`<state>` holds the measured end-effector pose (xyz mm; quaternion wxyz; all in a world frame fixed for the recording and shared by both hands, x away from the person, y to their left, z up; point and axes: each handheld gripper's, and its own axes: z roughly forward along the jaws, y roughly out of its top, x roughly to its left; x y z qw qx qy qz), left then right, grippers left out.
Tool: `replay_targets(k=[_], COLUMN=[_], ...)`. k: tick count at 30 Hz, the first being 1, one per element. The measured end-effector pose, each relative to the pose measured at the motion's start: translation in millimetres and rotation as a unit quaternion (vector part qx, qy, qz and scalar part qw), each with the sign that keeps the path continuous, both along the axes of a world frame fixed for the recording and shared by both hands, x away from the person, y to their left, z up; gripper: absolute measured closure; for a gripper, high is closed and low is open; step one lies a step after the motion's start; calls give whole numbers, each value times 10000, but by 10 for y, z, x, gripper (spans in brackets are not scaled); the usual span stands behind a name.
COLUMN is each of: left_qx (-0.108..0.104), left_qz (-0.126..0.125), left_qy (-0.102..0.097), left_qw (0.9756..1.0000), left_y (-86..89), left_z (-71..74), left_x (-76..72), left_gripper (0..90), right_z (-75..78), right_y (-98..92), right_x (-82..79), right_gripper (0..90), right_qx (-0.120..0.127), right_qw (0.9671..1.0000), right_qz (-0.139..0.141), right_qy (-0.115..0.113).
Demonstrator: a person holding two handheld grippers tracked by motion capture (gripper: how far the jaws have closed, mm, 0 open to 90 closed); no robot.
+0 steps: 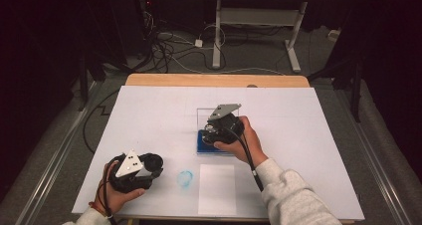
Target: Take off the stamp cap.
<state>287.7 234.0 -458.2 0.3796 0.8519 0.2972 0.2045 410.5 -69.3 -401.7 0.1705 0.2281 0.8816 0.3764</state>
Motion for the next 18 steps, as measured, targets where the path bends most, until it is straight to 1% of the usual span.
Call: replay_targets(k=[6,9,12,13,16,18], left_qx=[14,41,51,53,32,36], left_qz=[47,49,60,62,76,66], left_qy=[33,41,59,61,64,73], left_qw=[10000,10000,10000,9999,9999,9999], left_y=[27,31,39,43,51,48], left_z=[-10,-11,-16,-17,-17,-22], left_x=[-20,-28,-36,-38,-39,-35], left_gripper=[369,369,369,369,369,369], right_z=[-88,-124,-157,-170,-193,-204], right_y=[43,71,92,99,102,106], right_x=[28,38,45,47,65,75], right_gripper=[574,574,574,574,574,574], right_qx=[-51,-83,-179,-159,-240,-246], right_qw=[10000,9999,9997,9998,9996,9996], right_qz=[10,68,72,45,45,60], right_qy=[61,90,120,147,170,150])
